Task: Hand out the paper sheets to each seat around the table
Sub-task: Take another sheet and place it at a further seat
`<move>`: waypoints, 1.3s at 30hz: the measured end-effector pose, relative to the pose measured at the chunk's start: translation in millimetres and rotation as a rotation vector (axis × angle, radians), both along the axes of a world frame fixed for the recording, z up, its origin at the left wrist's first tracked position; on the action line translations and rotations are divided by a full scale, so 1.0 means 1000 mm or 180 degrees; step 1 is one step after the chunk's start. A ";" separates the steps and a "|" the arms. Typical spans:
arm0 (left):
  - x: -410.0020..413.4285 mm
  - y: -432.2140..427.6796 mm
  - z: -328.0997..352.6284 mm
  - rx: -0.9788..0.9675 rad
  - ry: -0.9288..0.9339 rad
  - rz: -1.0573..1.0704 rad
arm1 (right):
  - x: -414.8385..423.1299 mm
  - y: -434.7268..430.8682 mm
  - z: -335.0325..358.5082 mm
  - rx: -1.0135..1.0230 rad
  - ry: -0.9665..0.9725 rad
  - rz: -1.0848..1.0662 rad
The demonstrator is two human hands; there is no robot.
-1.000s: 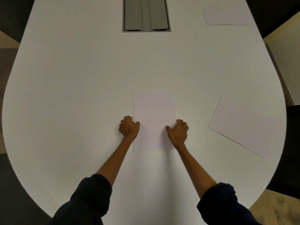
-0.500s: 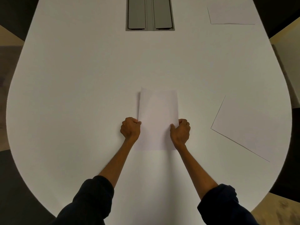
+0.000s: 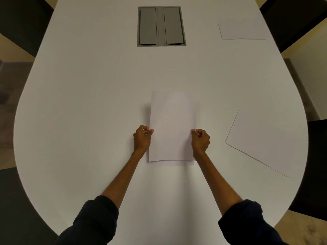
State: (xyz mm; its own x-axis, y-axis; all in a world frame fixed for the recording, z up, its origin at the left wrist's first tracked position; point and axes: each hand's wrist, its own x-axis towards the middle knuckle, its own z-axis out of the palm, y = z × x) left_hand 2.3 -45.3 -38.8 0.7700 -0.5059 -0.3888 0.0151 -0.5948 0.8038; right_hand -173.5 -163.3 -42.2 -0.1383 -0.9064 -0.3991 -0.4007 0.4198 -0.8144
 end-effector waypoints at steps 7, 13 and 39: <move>0.001 0.011 0.048 -0.0522 -0.0140 0.0193 | 0.004 0.006 0.050 -0.0225 -0.0838 -0.0074; -0.009 0.032 0.097 -0.0849 -0.0327 0.0308 | 0.002 0.021 0.094 -0.0369 -0.1177 0.0047; -0.047 0.288 0.231 -0.1472 -0.1622 0.1781 | 0.046 0.223 0.222 -0.1075 -0.2021 0.1840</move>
State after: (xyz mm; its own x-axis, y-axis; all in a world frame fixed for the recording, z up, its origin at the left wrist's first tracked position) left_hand -44.7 243.0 192.0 0.9754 -0.0248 0.2190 -0.2190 -0.2213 0.9503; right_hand -127.8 59.2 179.7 0.5265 -0.8485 0.0530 0.0899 -0.0064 -0.9959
